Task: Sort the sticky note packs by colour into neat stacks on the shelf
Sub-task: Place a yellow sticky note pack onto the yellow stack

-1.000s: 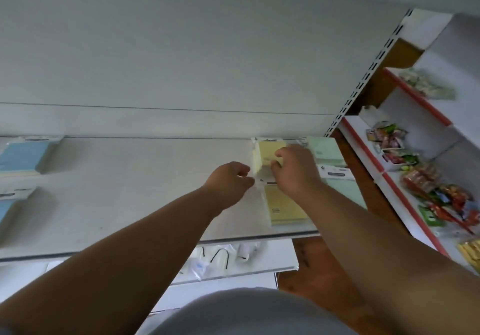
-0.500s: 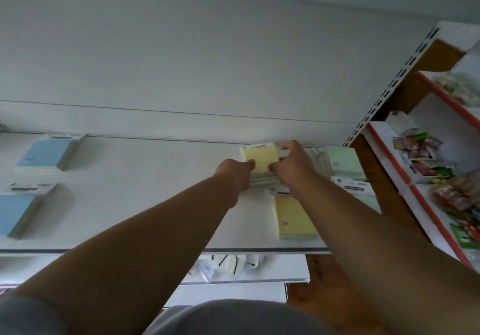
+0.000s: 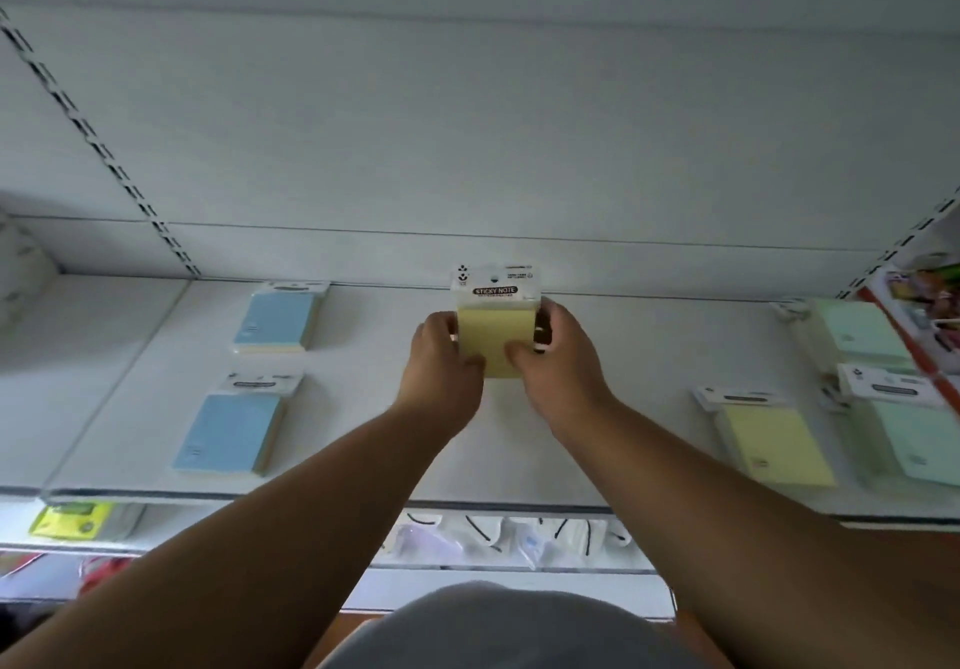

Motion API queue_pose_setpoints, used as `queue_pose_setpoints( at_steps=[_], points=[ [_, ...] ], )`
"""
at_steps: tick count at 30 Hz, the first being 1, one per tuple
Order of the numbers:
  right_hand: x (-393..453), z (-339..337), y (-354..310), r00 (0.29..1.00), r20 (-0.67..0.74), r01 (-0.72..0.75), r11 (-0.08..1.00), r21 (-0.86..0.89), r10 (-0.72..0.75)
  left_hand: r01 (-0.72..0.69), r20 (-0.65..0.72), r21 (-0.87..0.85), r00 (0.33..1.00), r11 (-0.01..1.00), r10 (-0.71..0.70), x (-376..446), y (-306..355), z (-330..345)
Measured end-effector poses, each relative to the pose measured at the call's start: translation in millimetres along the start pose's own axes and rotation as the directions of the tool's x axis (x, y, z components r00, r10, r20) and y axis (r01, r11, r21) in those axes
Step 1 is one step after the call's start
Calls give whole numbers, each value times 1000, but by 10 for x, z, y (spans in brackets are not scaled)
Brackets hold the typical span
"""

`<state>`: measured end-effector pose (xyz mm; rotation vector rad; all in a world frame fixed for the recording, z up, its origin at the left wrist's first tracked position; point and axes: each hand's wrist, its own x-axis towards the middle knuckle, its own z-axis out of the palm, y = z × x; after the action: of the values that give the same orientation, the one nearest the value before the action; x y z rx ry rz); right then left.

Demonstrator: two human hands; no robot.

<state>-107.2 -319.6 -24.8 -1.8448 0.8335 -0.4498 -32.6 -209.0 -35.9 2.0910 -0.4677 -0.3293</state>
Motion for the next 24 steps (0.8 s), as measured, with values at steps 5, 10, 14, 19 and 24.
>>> queue_pose_setpoints(
  at_steps=[5,10,14,19,24],
  points=[
    [-235,261,42,982,-29,188,982,-15,-188,-171,-30,54,985,984,173,-21,-252,-165],
    [-359,362,120,995,-22,96,993,-71,-98,-190,175,-88,963,978,203,-123,-325,-145],
    [-382,369,131,997,-49,58,992,-108,-64,-170,204,-69,962,983,181,-110,-320,-139],
    [-297,318,79,996,-90,-23,989,-149,10,-203,223,52,957,978,187,33,-273,-105],
    [-3,182,-45,995,-55,-99,913,-397,84,28,277,172,958,985,-76,353,-90,-135]
  ],
)
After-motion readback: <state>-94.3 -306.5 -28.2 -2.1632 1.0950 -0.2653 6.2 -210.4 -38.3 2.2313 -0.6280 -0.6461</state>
